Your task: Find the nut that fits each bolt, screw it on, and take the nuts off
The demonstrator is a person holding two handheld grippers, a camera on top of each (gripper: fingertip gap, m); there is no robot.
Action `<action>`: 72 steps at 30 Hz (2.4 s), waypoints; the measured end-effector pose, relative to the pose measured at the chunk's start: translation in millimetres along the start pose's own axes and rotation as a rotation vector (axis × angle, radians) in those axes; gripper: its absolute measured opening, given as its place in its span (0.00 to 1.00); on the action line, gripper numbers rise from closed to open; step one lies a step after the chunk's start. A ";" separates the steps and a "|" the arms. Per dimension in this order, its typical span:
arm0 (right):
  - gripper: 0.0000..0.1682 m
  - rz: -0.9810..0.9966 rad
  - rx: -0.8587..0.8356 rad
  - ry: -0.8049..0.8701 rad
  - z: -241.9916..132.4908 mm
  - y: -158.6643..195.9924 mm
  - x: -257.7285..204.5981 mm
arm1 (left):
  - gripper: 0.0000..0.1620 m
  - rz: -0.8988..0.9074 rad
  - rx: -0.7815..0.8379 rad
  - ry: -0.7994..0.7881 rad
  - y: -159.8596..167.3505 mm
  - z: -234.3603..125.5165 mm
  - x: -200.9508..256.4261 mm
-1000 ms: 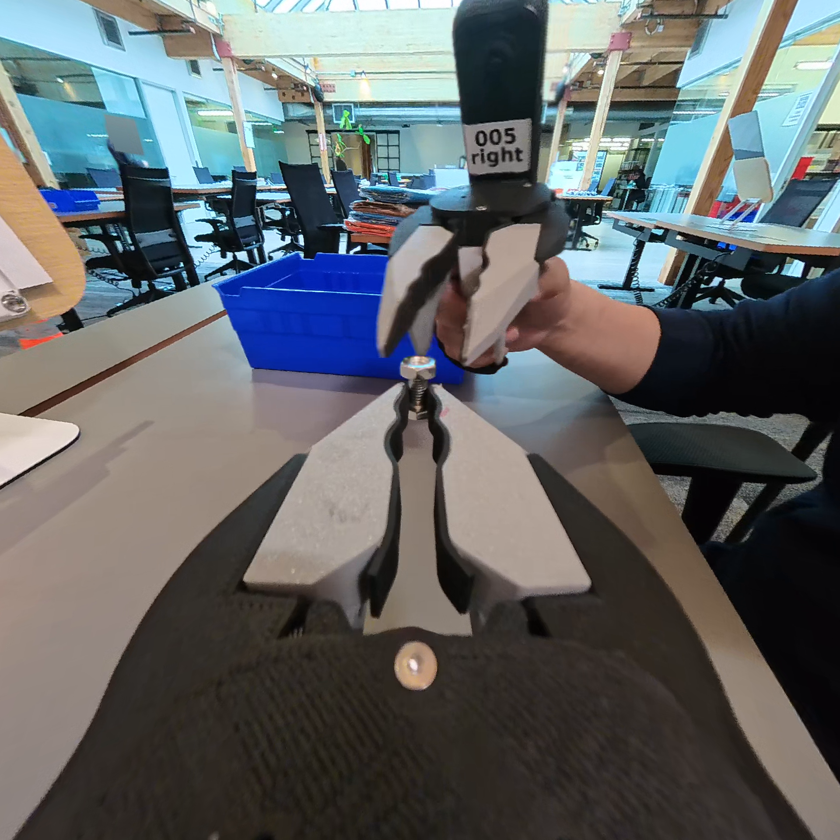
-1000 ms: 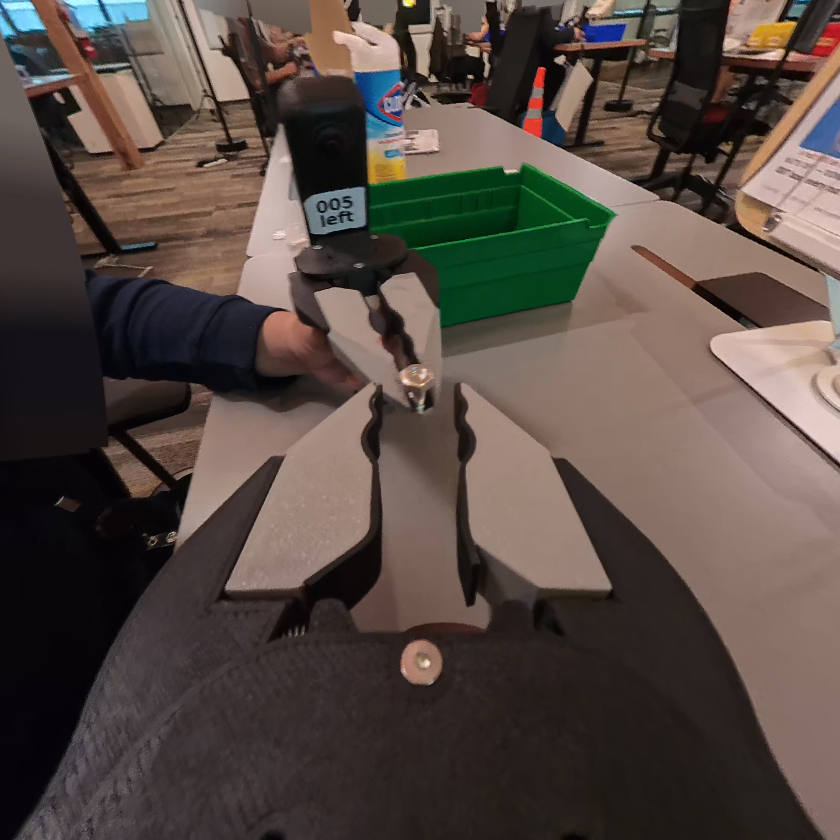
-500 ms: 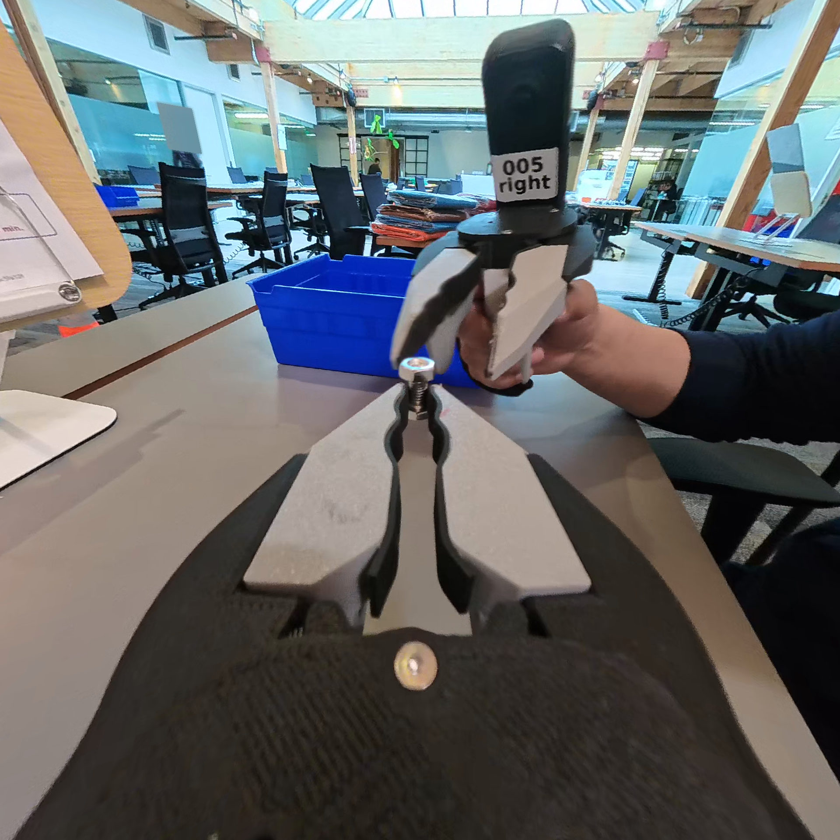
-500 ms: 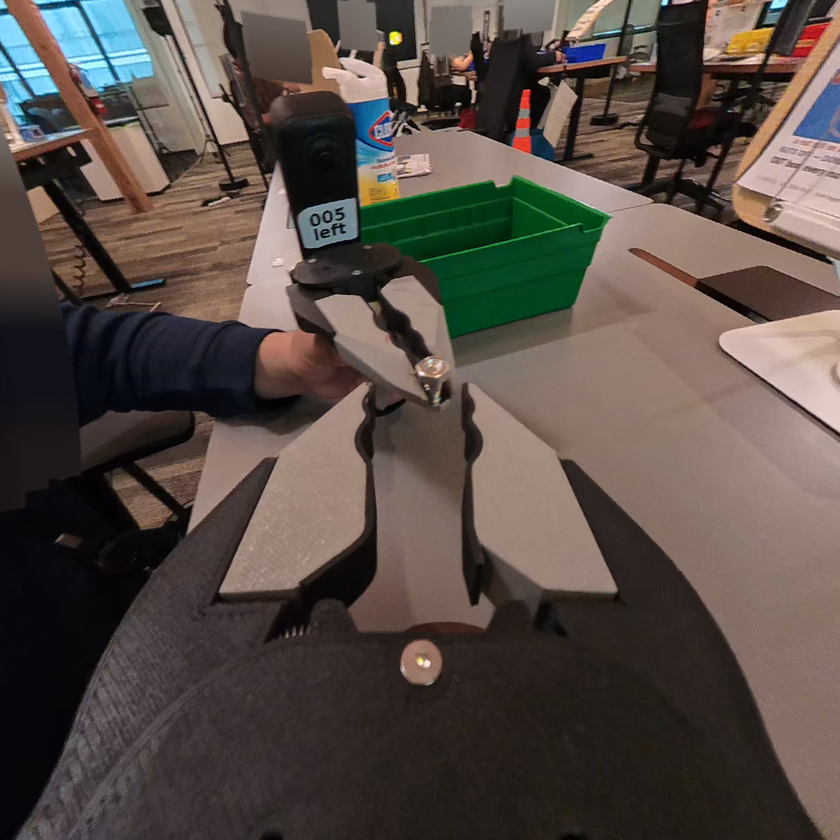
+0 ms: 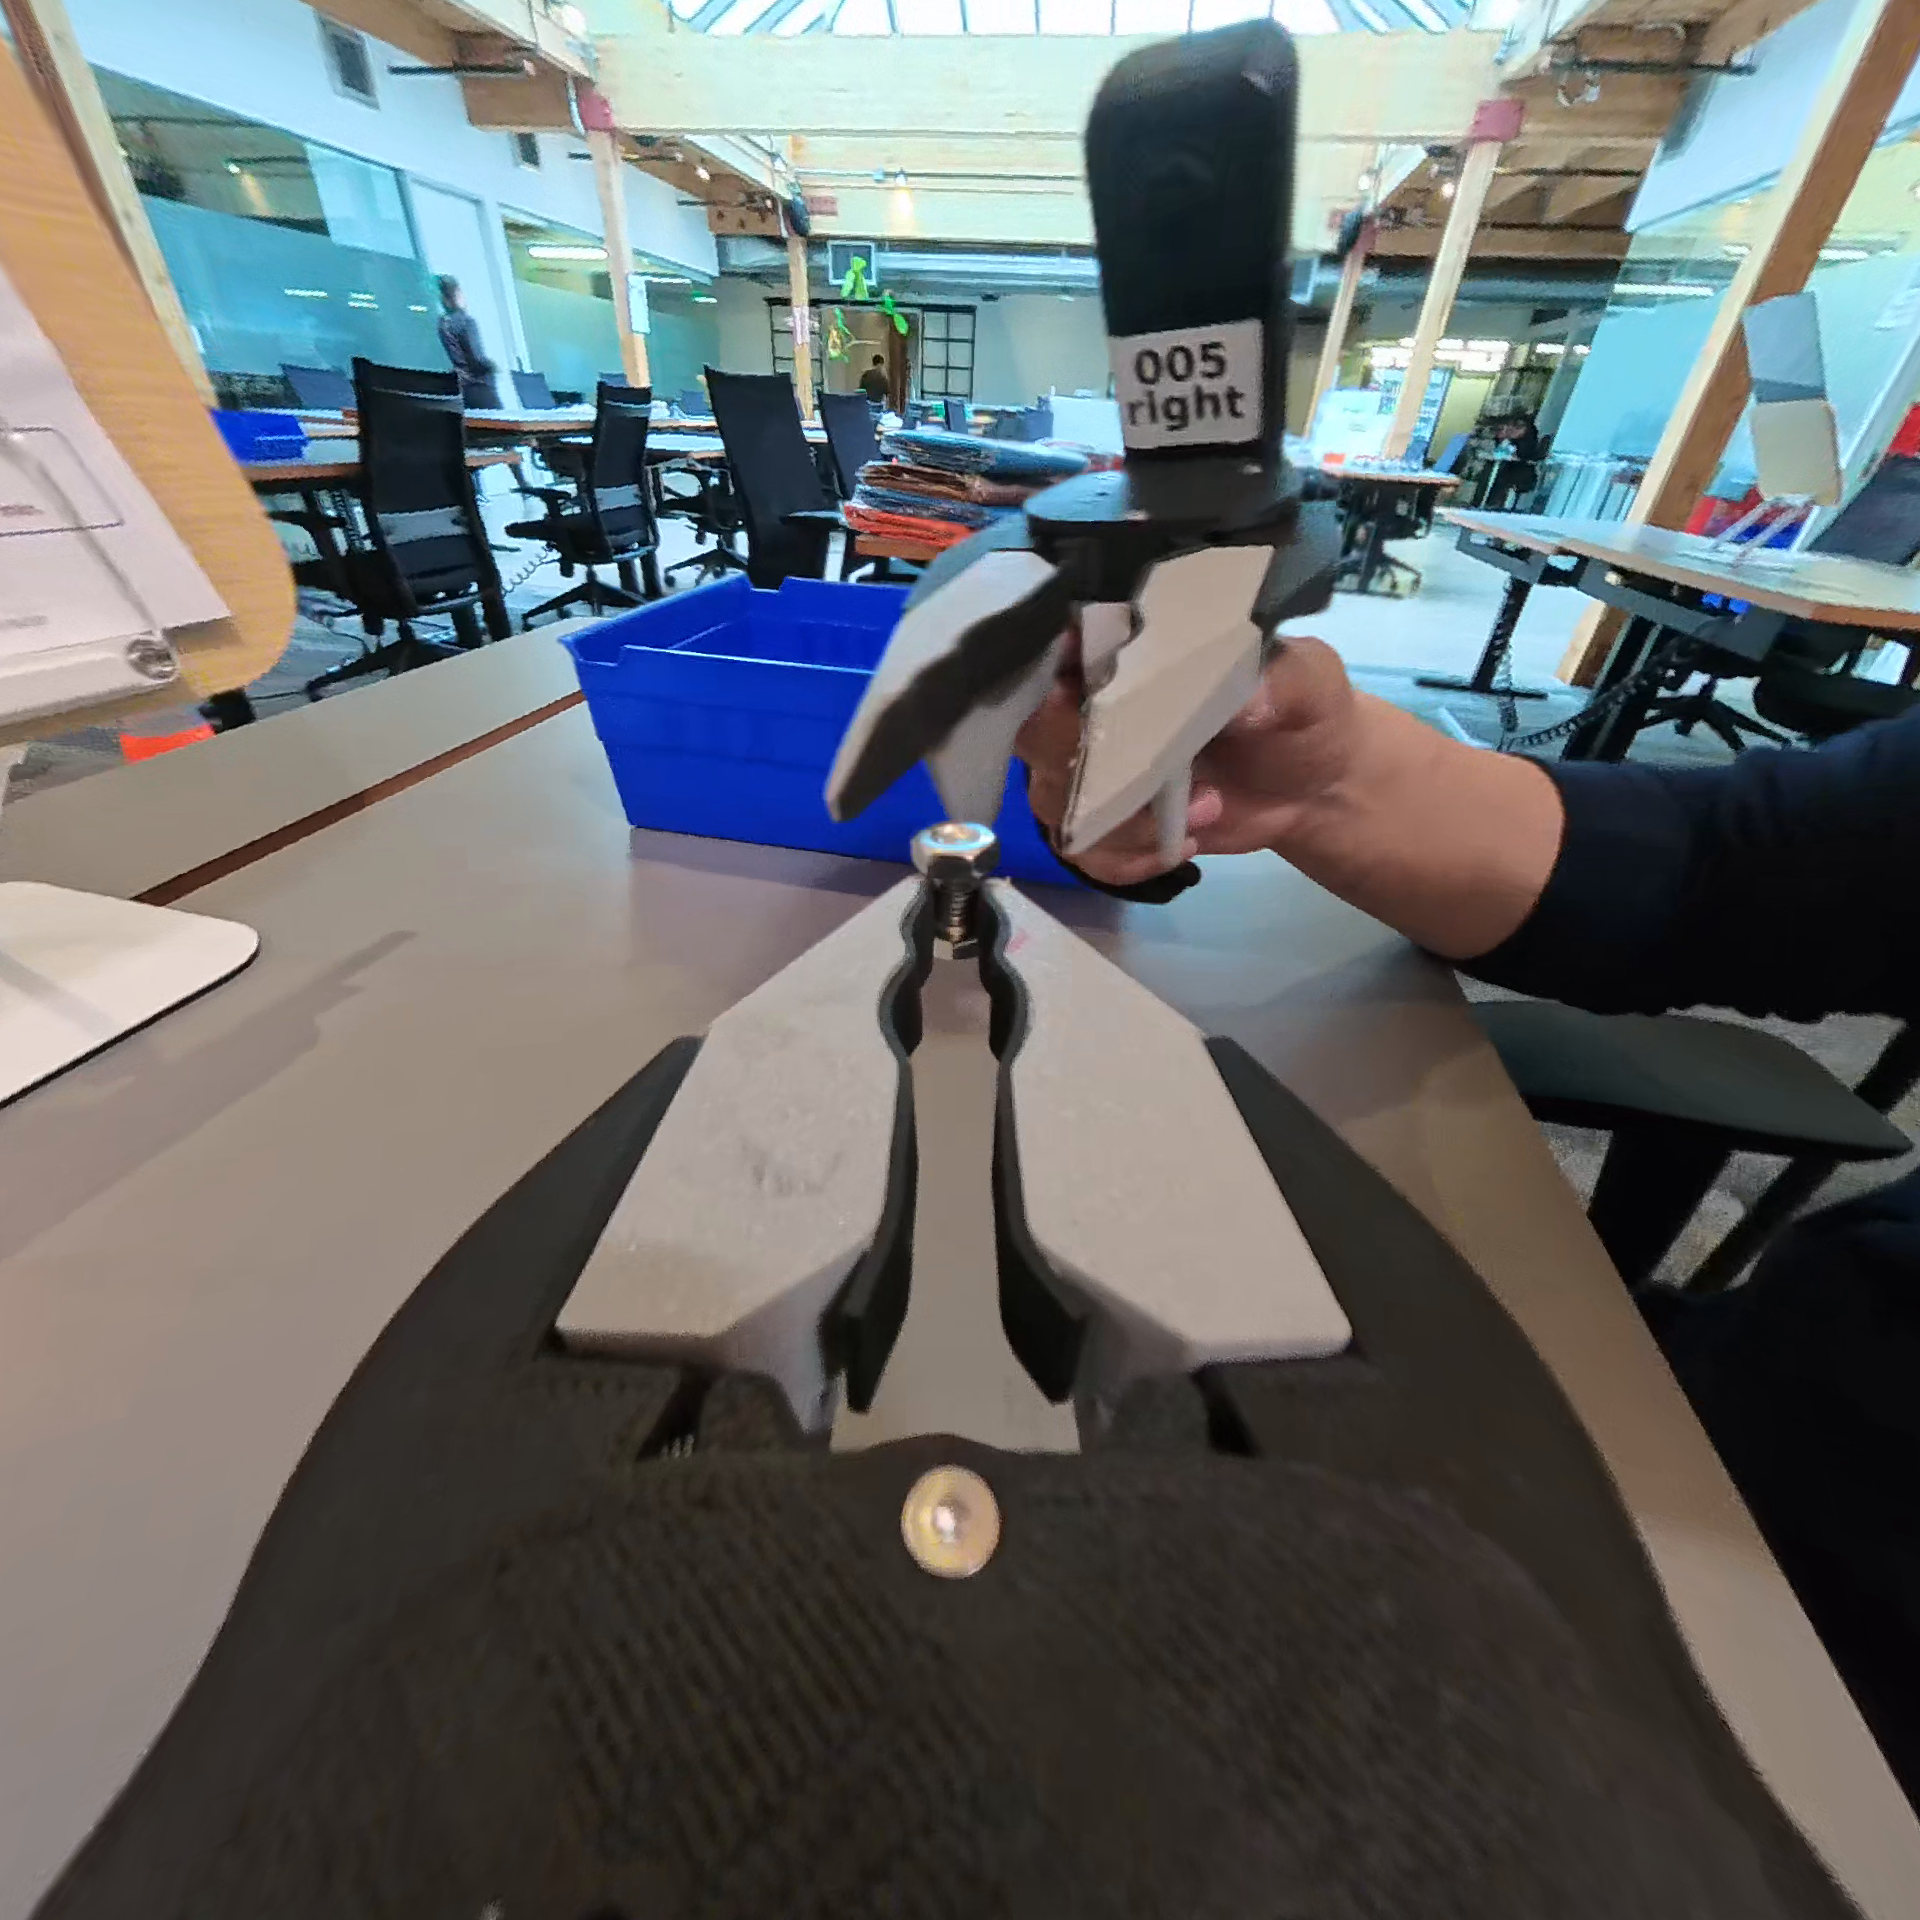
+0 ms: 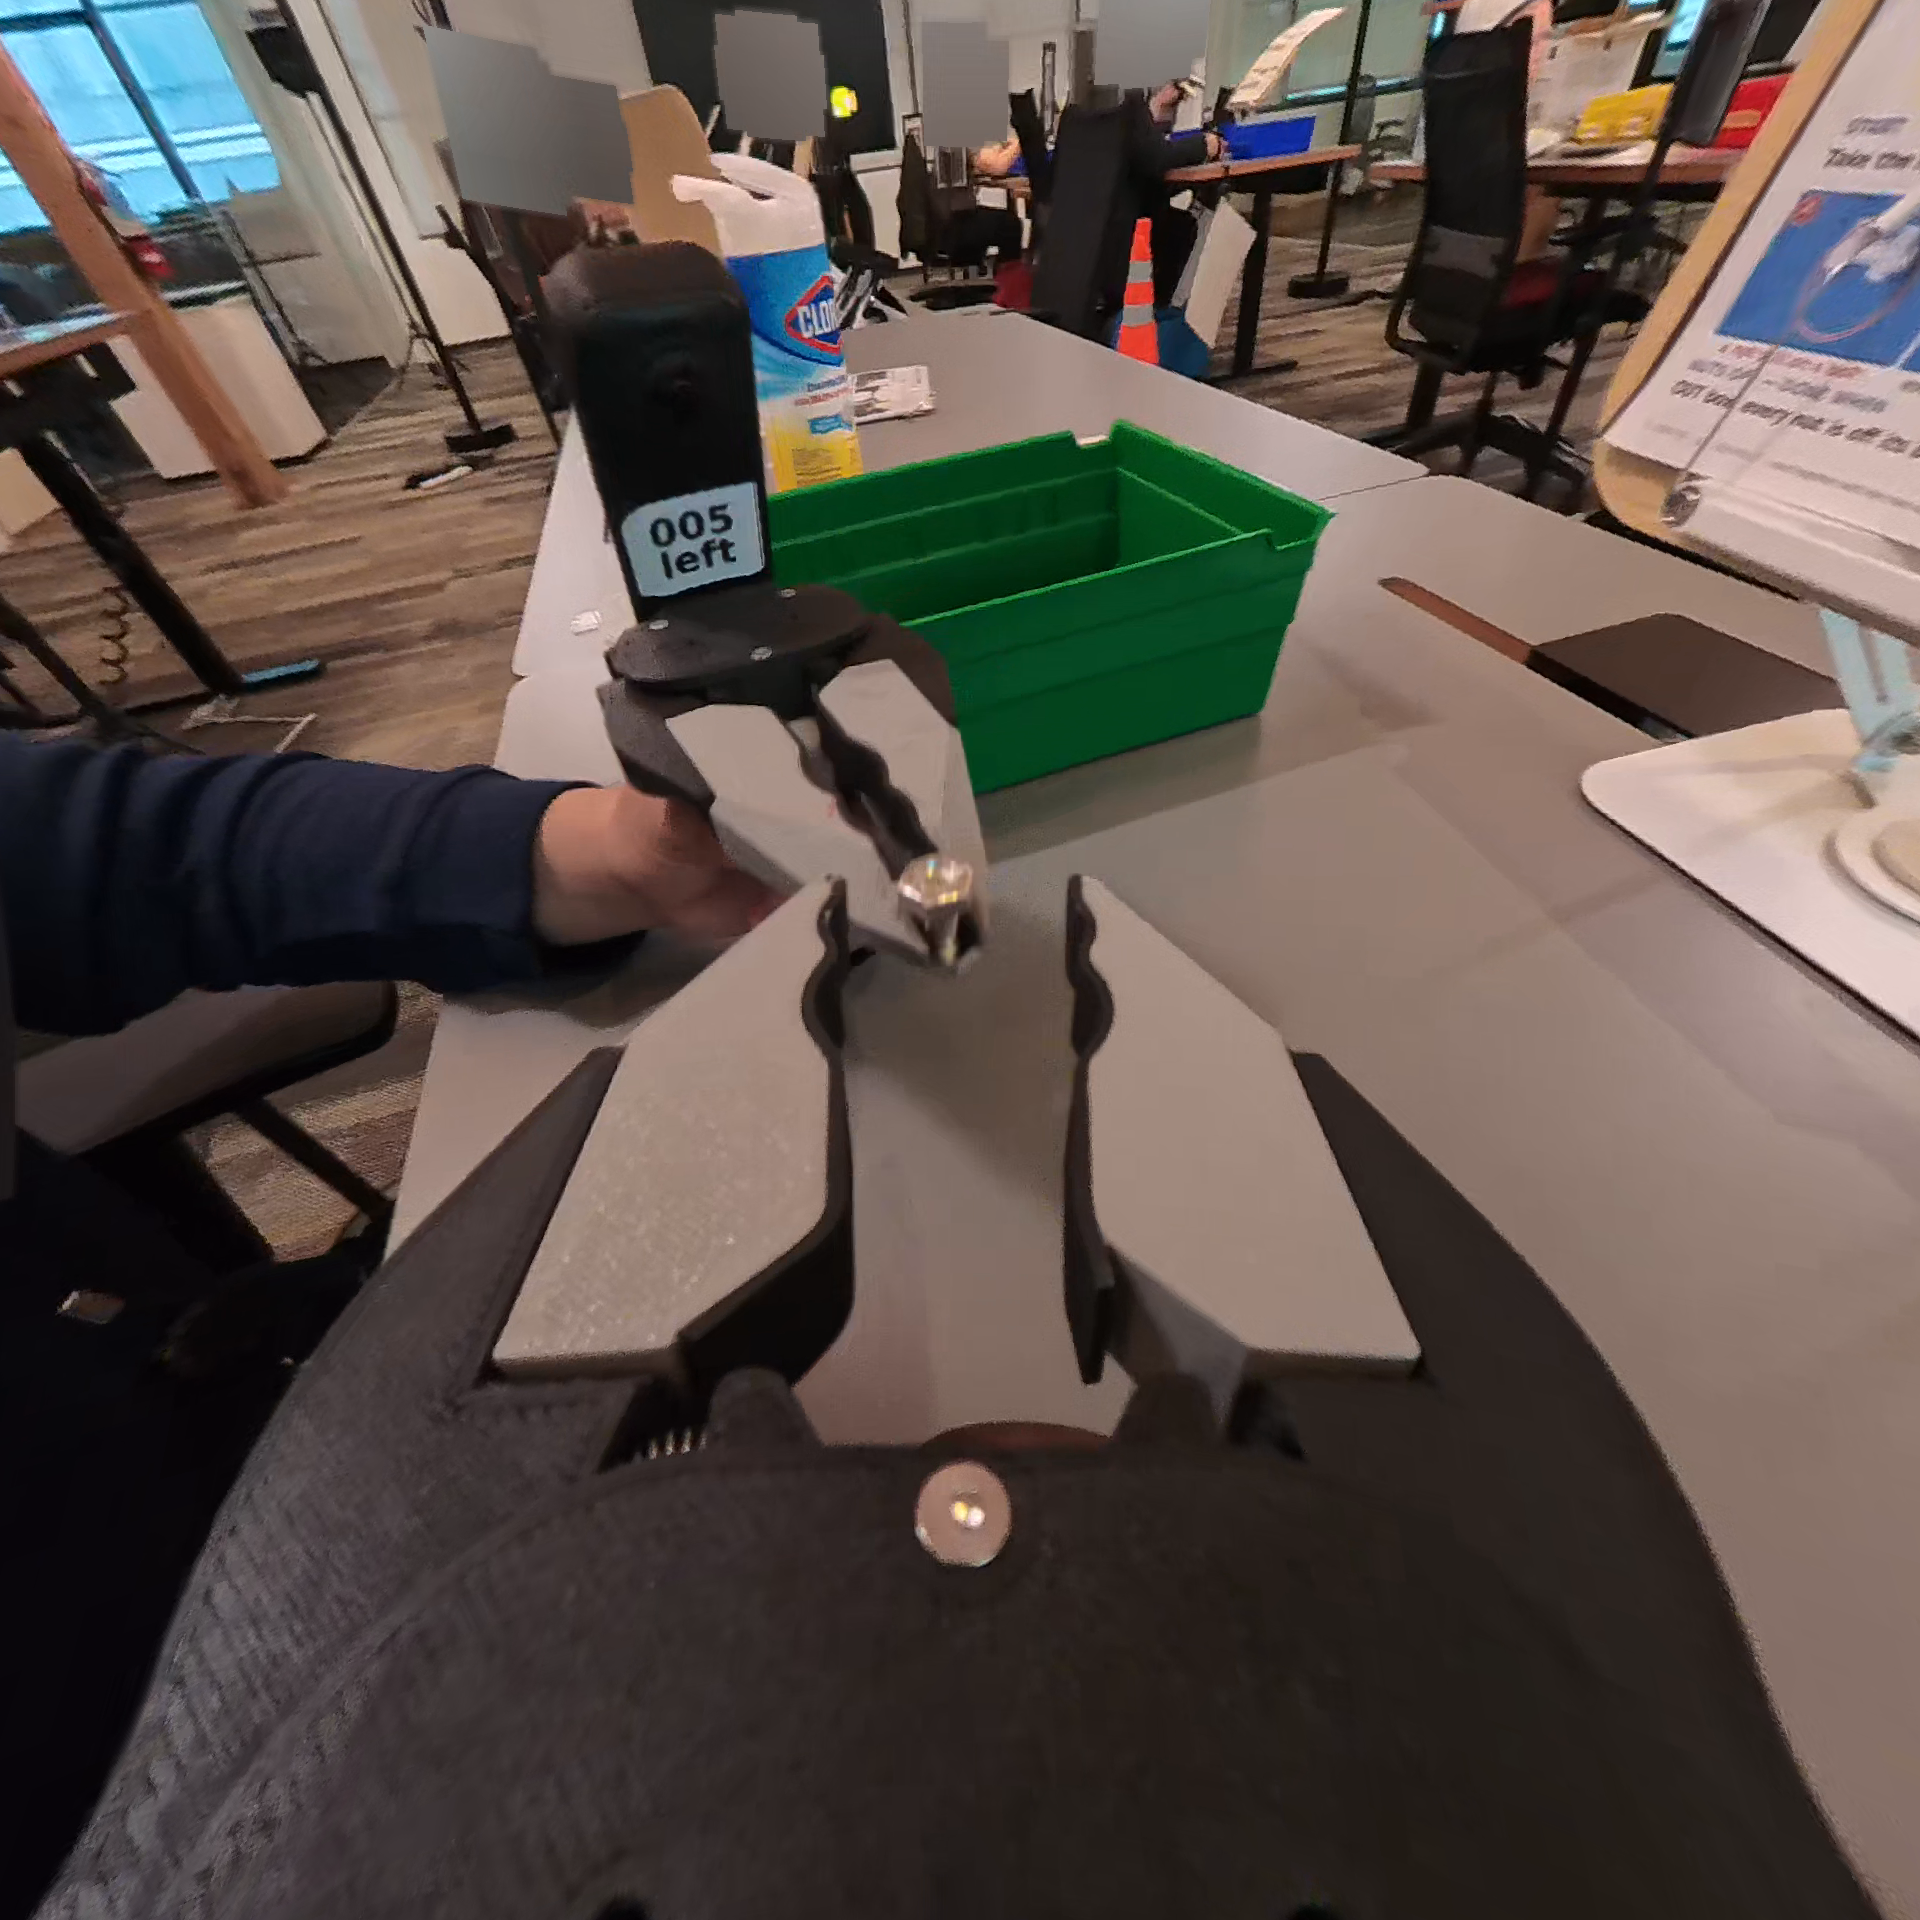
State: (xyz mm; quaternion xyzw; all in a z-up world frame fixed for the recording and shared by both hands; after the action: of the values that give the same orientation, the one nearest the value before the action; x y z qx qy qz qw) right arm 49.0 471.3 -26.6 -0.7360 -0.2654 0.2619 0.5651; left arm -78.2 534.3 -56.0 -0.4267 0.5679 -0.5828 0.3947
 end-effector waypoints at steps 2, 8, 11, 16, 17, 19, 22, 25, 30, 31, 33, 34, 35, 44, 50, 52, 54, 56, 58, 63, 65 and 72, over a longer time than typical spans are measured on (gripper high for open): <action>0.25 0.012 -0.004 -0.053 7.8 0.1 -5.4 | 0.03 0.012 -0.022 0.001 2.5 3.1 2.0; 0.11 -0.008 0.019 -0.116 -5.9 1.3 -13.7 | 0.03 -0.045 0.010 -0.070 -0.1 -7.5 -11.6; 0.25 0.014 0.030 -0.035 -5.6 -2.1 -3.3 | 0.03 -0.047 0.034 -0.017 -3.6 -6.7 -6.3; 0.28 0.000 -0.007 -0.083 11.4 -1.1 -12.3 | 0.03 -0.010 -0.008 -0.030 0.3 -0.3 -2.6; 0.30 -0.025 -0.017 -0.055 10.2 0.1 -12.9 | 0.03 -0.022 -0.007 -0.044 0.6 -2.5 -5.6; 0.18 -0.041 -0.013 -0.067 2.2 1.3 -15.2 | 0.03 -0.062 0.020 -0.081 -0.4 -8.4 -13.0; 0.20 0.020 0.020 -0.065 -4.7 -0.8 -9.7 | 0.03 -0.099 0.058 -0.052 -3.8 -12.4 -14.7; 0.26 0.037 -0.002 0.011 1.9 0.9 0.7 | 0.03 -0.066 0.039 -0.023 -3.2 -6.7 -7.8; 0.22 0.088 -0.003 -0.037 8.2 14.0 1.9 | 0.03 -0.079 0.037 -0.011 -1.7 -5.2 -7.6; 0.20 0.086 0.006 -0.044 5.9 15.7 2.2 | 0.03 -0.092 0.050 -0.009 -2.5 -6.8 -8.8; 0.19 0.012 0.032 -0.014 -1.8 15.2 1.1 | 0.03 -0.156 0.079 0.005 -3.5 -10.9 -13.1; 0.20 -0.088 0.039 0.072 -5.9 14.0 1.5 | 0.03 -0.199 0.073 0.029 -3.1 -11.4 -14.6; 0.23 -0.219 0.033 0.177 -9.3 11.9 0.8 | 0.03 -0.249 0.064 0.070 -1.6 -10.3 -14.6; 0.23 -1.015 -0.071 0.452 7.5 13.9 -38.0 | 0.03 -0.409 0.109 0.163 -6.3 -10.5 -11.7; 0.11 -1.197 -0.085 0.549 18.4 17.4 -41.6 | 0.03 -0.471 0.089 0.205 -2.7 -7.9 -10.9; 0.11 -1.198 -0.078 0.550 17.7 18.7 -41.8 | 0.03 -0.481 0.088 0.211 -2.2 -7.2 -10.5; 0.12 -1.226 -0.067 0.562 17.8 20.6 -42.0 | 0.03 -0.484 0.074 0.208 -1.4 -6.7 -10.3; 0.21 -1.261 -0.038 0.592 18.0 20.5 -43.7 | 0.03 -0.475 0.049 0.202 0.7 -5.5 -9.7; 0.12 -1.271 -0.070 0.550 20.0 24.6 -46.6 | 0.03 -0.475 0.040 0.212 1.4 -4.1 -8.2; 0.12 -1.194 -0.080 0.509 18.8 25.9 -44.7 | 0.03 -0.478 0.019 0.221 4.0 -2.9 -8.7; 0.12 -1.202 -0.076 0.520 17.2 26.5 -44.3 | 0.05 -0.458 0.015 0.205 3.5 -4.6 -9.8; 0.12 -1.207 -0.099 0.540 15.4 31.2 -41.5 | 0.04 -0.444 -0.011 0.173 6.7 -5.4 -12.4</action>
State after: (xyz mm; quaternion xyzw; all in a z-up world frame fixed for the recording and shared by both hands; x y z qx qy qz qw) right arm 11.5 446.6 -56.8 -0.5231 -0.4920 -0.3066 0.6248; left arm -79.5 547.5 -63.3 -0.4916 0.4951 -0.6867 0.2043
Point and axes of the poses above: each gripper's, where its closed fingertips meet, z out along the fingers, y out of its underside, x = y × z across the jaws, the point moved 8 cm from there along -z, back along the fingers, and after that the axes turned 4 degrees about y, right-handed, at the moved point
